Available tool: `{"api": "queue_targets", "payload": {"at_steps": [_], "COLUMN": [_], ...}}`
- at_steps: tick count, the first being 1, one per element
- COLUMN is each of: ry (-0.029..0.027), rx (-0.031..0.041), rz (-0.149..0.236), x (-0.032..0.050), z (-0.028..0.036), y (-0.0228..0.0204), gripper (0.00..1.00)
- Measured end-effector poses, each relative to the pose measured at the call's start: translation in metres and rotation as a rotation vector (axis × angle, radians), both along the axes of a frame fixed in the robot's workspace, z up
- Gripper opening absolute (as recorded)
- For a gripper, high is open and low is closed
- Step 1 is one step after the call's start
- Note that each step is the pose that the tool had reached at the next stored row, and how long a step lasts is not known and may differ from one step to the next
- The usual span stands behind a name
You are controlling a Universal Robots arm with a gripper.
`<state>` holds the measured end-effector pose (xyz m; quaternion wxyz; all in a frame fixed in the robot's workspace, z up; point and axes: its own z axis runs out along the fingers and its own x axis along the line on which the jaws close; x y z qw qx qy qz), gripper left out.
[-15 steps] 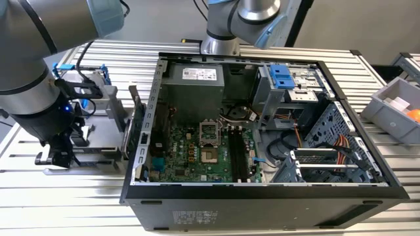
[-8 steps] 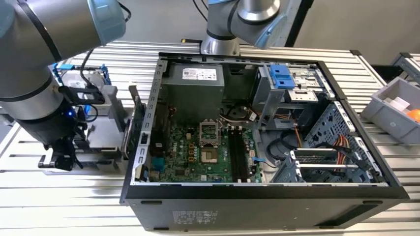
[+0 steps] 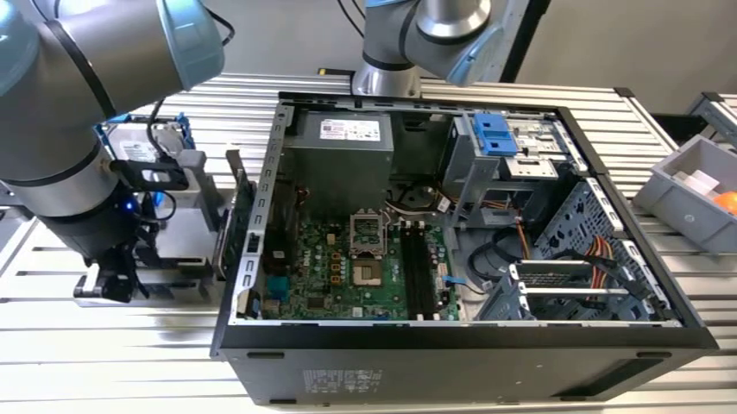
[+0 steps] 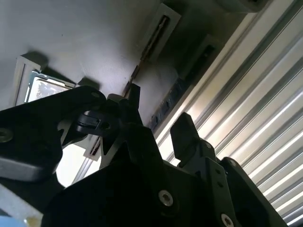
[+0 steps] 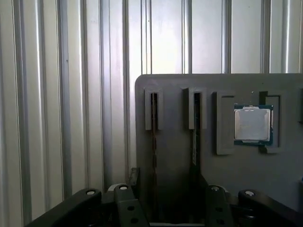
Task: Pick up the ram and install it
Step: 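Pick up the ram and move it above insertion slot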
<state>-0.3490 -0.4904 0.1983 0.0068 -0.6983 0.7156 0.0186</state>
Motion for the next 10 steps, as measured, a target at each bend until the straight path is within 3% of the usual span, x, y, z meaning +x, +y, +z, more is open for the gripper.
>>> {"api": "queue_targets", "payload": {"at_steps": [10], "ry": [0.0007], "rx": [-0.0002], "rz": [0.000], "x": [0.0000], "z": [-0.0042], "y": [-0.0049], "gripper": [1.00]}}
